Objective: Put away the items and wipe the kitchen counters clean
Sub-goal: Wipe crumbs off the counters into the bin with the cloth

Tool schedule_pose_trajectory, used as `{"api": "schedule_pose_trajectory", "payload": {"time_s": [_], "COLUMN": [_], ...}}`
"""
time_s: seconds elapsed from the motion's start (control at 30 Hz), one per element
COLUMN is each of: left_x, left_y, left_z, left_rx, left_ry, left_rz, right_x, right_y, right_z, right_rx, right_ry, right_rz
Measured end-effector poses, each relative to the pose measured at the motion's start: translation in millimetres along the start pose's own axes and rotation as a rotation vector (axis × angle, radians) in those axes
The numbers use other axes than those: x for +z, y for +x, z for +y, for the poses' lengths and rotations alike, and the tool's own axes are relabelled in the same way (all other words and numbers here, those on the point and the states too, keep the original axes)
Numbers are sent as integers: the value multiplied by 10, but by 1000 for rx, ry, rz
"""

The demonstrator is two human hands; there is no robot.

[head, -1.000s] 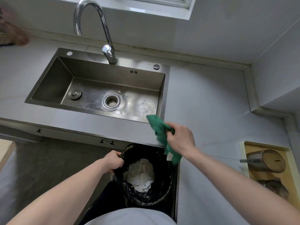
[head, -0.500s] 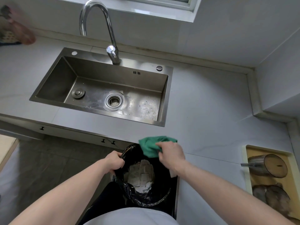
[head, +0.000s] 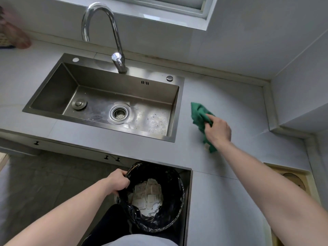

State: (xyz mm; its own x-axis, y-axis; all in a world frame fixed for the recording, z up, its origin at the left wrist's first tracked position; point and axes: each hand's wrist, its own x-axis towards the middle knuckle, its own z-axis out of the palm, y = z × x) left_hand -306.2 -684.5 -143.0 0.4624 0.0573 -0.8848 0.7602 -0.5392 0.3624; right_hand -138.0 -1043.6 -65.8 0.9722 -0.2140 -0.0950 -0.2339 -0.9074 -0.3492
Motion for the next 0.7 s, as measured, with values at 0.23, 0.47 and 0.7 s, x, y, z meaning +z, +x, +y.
{"api": "schedule_pose_trajectory", "payload": {"time_s": [0.23,0.47,0.7], "left_x": [39,56,47], "left_y": [-38,-94,-129], "left_z": [5,19,61], "left_rx": [-14,-13,-16], "left_ry": [-33,-17,20], "left_rz": [2,-2,-11], "right_x": [522,561,600], "right_y": [-78,-706,-1739], "right_z": [319,256,-223], "right_rx": [47,-124,-297], "right_ry": [-114,-139,-5], "right_rz": [-189,-264,-461]}}
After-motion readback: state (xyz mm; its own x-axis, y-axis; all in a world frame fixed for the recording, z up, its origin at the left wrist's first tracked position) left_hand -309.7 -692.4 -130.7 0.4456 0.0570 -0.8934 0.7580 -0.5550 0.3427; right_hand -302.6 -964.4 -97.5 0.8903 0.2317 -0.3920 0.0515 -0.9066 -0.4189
